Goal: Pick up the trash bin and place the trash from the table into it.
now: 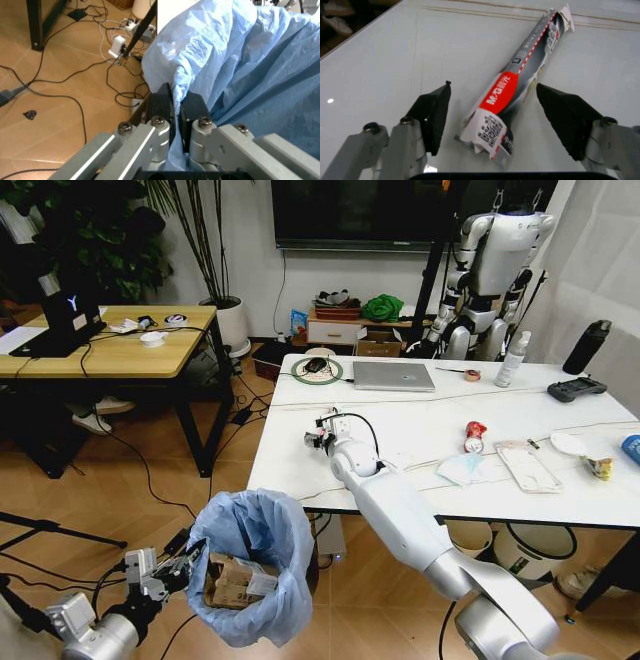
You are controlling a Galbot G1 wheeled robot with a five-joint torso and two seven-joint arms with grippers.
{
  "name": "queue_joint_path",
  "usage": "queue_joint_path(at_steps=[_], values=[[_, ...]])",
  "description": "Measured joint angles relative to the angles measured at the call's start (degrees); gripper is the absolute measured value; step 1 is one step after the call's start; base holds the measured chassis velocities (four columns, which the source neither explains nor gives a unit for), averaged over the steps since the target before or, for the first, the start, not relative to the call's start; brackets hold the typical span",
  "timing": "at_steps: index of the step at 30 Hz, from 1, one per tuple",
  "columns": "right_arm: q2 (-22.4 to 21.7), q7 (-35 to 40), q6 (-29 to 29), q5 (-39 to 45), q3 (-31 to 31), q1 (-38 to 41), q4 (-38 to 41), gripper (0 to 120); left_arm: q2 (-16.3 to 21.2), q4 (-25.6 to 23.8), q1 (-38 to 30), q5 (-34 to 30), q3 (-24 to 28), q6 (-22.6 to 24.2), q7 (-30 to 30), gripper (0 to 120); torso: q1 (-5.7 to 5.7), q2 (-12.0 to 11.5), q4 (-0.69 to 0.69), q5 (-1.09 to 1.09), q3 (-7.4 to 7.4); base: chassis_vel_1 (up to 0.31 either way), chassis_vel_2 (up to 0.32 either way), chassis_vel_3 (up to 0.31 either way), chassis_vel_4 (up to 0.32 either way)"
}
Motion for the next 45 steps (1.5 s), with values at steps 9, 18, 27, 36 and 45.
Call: queue_joint_path(at_steps=[9,18,27,36,45], values=[[-1.33,-0.12,0.06,-0.06,-0.22,-0.88,0.78,29,-0.25,0.35,-0.56,0.11,0.40,-0.04,0.00,0,0.00,0.00,0.00,0.00,0.00,0.000,0.000,0.000,0.000],[-3.53,-0.30,0.91,0.38,-0.40,-2.22,3.47,0,-0.11,0.91,-0.93,0.16,1.31,-0.05,0.02,0,0.00,0.00,0.01,0.01,0.00,0.000,0.000,0.000,0.000],[-11.88,-2.30,8.15,13.62,-0.56,-8.07,24.65,0,1.19,1.54,-2.47,-1.13,2.39,-0.05,0.04,0,0.00,0.00,0.00,0.02,0.00,0.000,0.000,0.000,0.000],[-30.95,-9.53,18.37,23.71,-5.09,-15.46,50.26,0,2.27,3.34,-4.82,-3.07,3.16,0.48,-0.65,0,0.00,0.00,-0.04,0.00,0.00,0.000,0.000,0.000,0.000],[-35.93,-13.73,22.67,20.73,-7.40,-24.92,58.98,0,2.72,3.46,-5.30,-4.06,3.10,1.08,-2.07,0,-0.01,0.01,0.00,0.01,-0.01,0.000,0.000,0.000,0.000]])
